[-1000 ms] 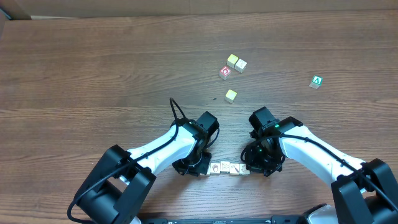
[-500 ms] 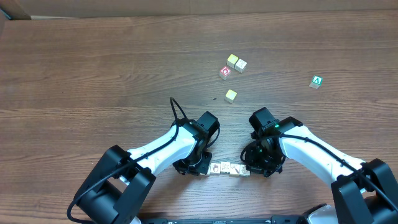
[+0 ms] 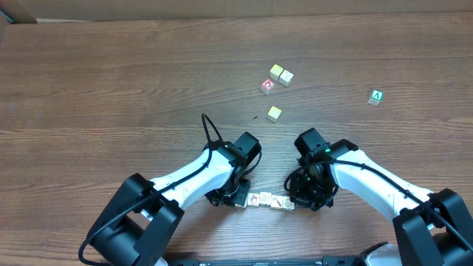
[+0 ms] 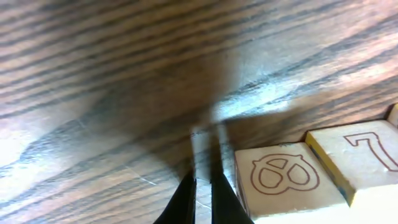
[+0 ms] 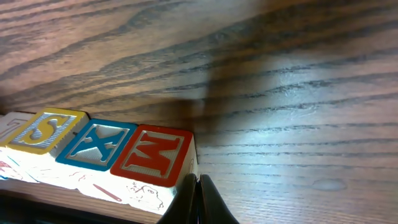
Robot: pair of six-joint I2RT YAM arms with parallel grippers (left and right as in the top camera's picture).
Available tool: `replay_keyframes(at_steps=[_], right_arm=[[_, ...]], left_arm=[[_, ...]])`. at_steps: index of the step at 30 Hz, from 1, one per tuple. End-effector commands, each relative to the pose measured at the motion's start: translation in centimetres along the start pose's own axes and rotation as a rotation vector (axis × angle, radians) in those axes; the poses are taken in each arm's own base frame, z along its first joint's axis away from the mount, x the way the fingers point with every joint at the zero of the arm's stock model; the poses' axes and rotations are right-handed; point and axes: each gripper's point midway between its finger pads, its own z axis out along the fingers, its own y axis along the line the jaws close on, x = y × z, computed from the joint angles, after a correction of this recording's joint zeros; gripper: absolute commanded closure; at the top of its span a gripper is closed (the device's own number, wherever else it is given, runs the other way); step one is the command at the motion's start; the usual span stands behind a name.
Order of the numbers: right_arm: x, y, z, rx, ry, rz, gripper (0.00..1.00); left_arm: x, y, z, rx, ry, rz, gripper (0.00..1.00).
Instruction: Flip 5 blocks
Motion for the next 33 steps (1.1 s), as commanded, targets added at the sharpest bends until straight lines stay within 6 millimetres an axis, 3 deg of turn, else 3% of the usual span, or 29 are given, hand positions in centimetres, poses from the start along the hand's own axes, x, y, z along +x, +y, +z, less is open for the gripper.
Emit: replay_keyframes(at_steps=[1, 13, 33], right_arm=[[0.5, 0.4, 0.2, -0.008, 0.018, 0.033, 0.96], [1.4, 2.2, 1.0, -0.007, 0.007, 0.027, 0.96], [1.9, 3.0, 1.0, -0.050, 0.043, 0.105, 0.96]], left_arm=[[-0.4, 2.6, 1.1, -0.138, -0.019, 0.027, 0.96], [-0.4, 2.6, 1.1, -0.138, -0.018, 0.053, 0.96], [-0.1, 2.5, 1.1, -0.133, -0.008, 0.000, 0.95]])
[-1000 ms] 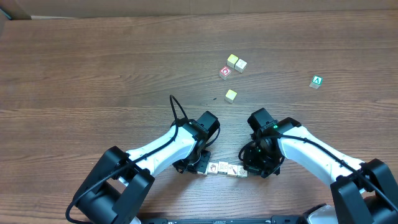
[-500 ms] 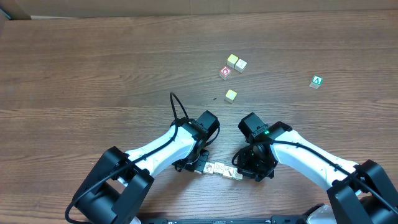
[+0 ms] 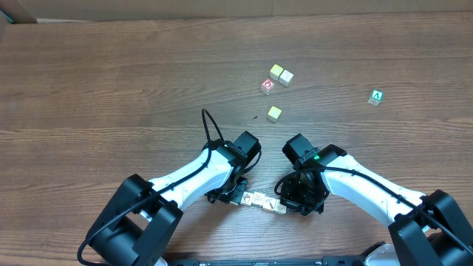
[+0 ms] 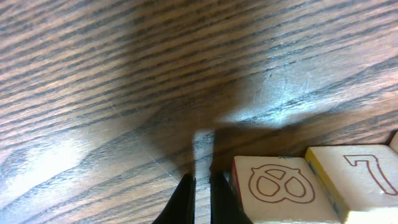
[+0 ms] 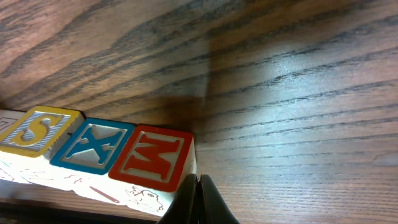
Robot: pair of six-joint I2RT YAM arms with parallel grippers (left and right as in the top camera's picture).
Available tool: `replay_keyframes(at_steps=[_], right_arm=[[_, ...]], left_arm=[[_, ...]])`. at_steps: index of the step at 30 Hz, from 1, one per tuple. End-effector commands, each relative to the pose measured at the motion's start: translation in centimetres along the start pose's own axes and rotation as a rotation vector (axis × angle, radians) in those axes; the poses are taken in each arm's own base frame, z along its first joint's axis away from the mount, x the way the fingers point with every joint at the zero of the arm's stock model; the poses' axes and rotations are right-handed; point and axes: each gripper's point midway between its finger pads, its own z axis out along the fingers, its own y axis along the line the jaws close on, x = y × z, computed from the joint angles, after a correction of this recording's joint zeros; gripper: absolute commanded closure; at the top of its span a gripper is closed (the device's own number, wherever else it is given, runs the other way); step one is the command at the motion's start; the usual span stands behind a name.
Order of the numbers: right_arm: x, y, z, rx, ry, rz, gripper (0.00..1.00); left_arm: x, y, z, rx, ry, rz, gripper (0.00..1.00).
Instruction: Flip 5 blocks
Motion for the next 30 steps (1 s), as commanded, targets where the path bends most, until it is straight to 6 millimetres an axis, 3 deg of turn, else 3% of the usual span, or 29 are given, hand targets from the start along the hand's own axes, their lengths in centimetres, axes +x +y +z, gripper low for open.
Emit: replay_keyframes(at_steps=[1, 6, 11, 30], right_arm=[[0.8, 1.1, 0.1, -0.049, 0.040, 0.002, 0.96], [0.9, 1.2, 0.1, -0.055, 0.048, 0.002, 0.96], [0.6, 1.1, 0.2, -0.049, 0.031, -0.004, 0.96], [0.4, 1.5, 0.2, -0.059, 0.025, 0.076, 0.96]], left_arm=[[0.8, 0.7, 1.4, -0.031, 0.041, -0.034, 0.94], [0.8, 0.5, 1.4, -0.023, 0.042, -0.037, 0.85], [0.3, 0.8, 1.4, -0.041, 0.020, -0.035, 0.96], [-1.0, 0.9, 1.4, -0.052, -0.036, -0.014, 0.95]])
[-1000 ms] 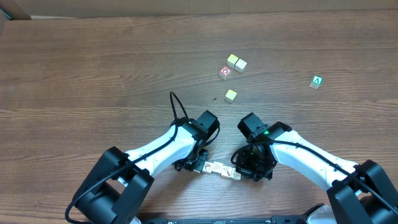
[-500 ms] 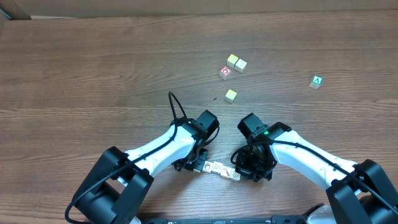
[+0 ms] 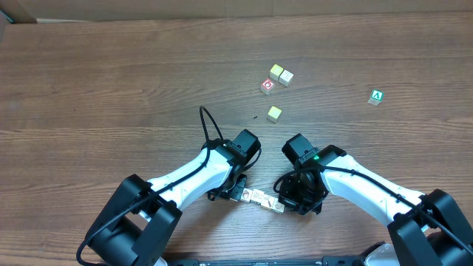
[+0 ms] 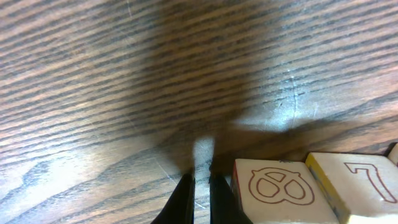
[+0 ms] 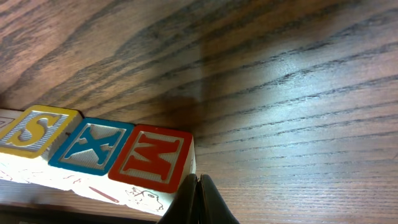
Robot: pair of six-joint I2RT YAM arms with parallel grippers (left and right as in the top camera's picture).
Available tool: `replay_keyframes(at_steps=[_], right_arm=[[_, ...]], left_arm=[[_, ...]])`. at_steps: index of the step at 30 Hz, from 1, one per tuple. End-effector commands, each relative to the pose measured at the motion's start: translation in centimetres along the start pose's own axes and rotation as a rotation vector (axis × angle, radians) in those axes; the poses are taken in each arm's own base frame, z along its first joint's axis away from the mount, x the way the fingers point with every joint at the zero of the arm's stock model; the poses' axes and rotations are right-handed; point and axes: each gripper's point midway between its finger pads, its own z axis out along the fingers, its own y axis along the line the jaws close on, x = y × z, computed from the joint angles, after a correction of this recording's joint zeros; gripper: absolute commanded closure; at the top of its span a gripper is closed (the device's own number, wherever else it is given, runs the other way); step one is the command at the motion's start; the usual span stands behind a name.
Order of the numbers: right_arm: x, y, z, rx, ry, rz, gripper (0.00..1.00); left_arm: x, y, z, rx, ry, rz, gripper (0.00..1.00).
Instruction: Flip 5 blocks
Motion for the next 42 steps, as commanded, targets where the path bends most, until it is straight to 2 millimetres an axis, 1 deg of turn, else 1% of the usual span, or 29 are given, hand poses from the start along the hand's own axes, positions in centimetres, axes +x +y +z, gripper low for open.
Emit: replay_keyframes(at_steps=[1, 11, 17, 23, 26, 31, 35, 42], right_arm=[[0.6, 1.0, 0.1, -0.034, 0.022, 0.023, 0.96], [1.5, 2.7, 0.8, -0.055, 0.009, 0.042, 0.96], [1.4, 3.1, 0.8, -0.070, 0.004, 0.096, 0.96], [1.3, 3.5, 0.8, -0.084, 0.000, 0.115, 0.96], [1.0, 3.7, 0.8, -0.093, -0.010, 0.102, 0.96], [0.8, 4.0, 0.8, -0.103, -0.025, 0.009, 0.96], [0.4, 3.7, 0.8, -0.088, -0.049, -0.061, 0.96], [0.3, 3.7, 0.8, -0.084, -0.057, -0.081, 0.96]], left_arm=[[0.1, 0.4, 1.5, -0.031, 0.011, 0.013, 0.95], [-0.5, 0.2, 1.5, -0.020, -0.016, 0.077, 0.95], [-0.5, 0.1, 1.5, -0.020, -0.015, 0.106, 0.95], [-0.5, 0.1, 1.5, -0.020, -0.016, 0.106, 0.93], [-0.5, 0.2, 1.5, -0.021, -0.015, 0.109, 0.93], [-0.5, 0.2, 1.5, -0.021, -0.015, 0.132, 0.95], [-0.5, 0.2, 1.5, -0.021, -0.015, 0.132, 0.95], [-0.7, 0.1, 1.5, -0.018, -0.024, 0.153, 0.96]])
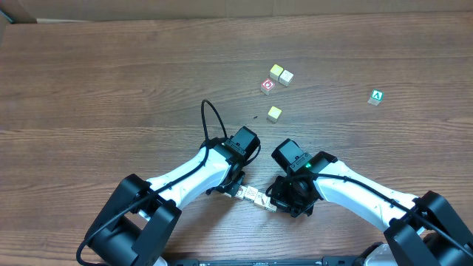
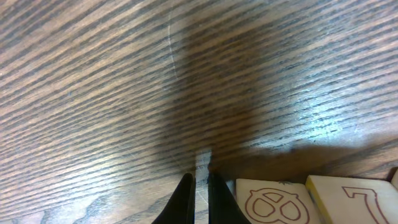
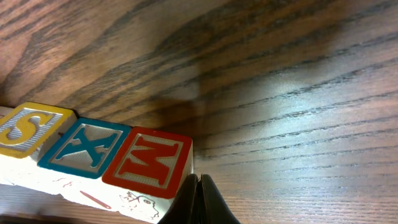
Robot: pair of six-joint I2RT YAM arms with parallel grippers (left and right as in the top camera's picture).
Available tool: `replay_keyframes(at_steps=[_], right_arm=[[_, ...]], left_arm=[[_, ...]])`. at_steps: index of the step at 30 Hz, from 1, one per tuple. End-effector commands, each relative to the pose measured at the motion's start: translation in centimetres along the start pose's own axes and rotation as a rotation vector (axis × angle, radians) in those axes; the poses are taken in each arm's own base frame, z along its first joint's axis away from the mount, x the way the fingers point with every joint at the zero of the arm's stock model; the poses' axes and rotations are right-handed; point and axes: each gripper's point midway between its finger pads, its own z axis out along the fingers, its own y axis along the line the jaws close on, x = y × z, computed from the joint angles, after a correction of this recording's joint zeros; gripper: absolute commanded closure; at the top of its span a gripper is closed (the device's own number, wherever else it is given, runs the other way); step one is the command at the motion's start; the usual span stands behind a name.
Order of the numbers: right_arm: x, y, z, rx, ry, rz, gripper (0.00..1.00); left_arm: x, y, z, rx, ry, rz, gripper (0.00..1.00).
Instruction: Flip 5 blocks
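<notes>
A short row of three blocks (image 1: 255,196) lies near the table's front edge, slanting down to the right. My left gripper (image 1: 235,190) stands at its left end and my right gripper (image 1: 275,204) at its right end. In the left wrist view the left gripper (image 2: 199,178) is shut on nothing, right beside the pretzel block (image 2: 273,202); a block marked 7 (image 2: 354,198) follows. In the right wrist view the right gripper (image 3: 198,182) is shut against the red M block (image 3: 149,162), with the blue X block (image 3: 84,149) and the yellow S block (image 3: 28,127) beyond it.
Further back lie a red-faced block (image 1: 267,86), two pale yellow blocks (image 1: 276,72) side by side, and another pale block (image 1: 274,113). A green A block (image 1: 377,96) sits far right. The brown wooden table (image 1: 111,89) stretches to the left.
Both grippers and the row of blocks between them have shifted a little left and back. The row now slants more. Both grippers are still shut.
At first the row lay level between the two shut grippers, near the front edge. At each later moment it sat a little further left and more slanted, with the right arm further left. The same faces still show, and the far blocks have not moved.
</notes>
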Motion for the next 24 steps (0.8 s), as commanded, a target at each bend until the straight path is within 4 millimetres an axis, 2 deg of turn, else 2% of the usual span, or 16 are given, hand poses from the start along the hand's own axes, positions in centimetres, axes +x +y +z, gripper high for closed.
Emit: replay_keyframes(at_steps=[1, 11, 24], right_arm=[[0.1, 1.8, -0.2, -0.063, 0.001, -0.073, 0.96], [0.1, 1.9, -0.2, -0.063, 0.003, -0.042, 0.96], [0.1, 1.8, -0.2, -0.062, 0.002, -0.043, 0.96]], left_arm=[[1.1, -1.7, 1.5, 0.074, 0.050, 0.037, 0.96], [0.1, -1.1, 1.5, 0.036, 0.007, 0.064, 0.96], [-0.7, -1.3, 1.5, 0.036, -0.031, 0.265, 0.95]])
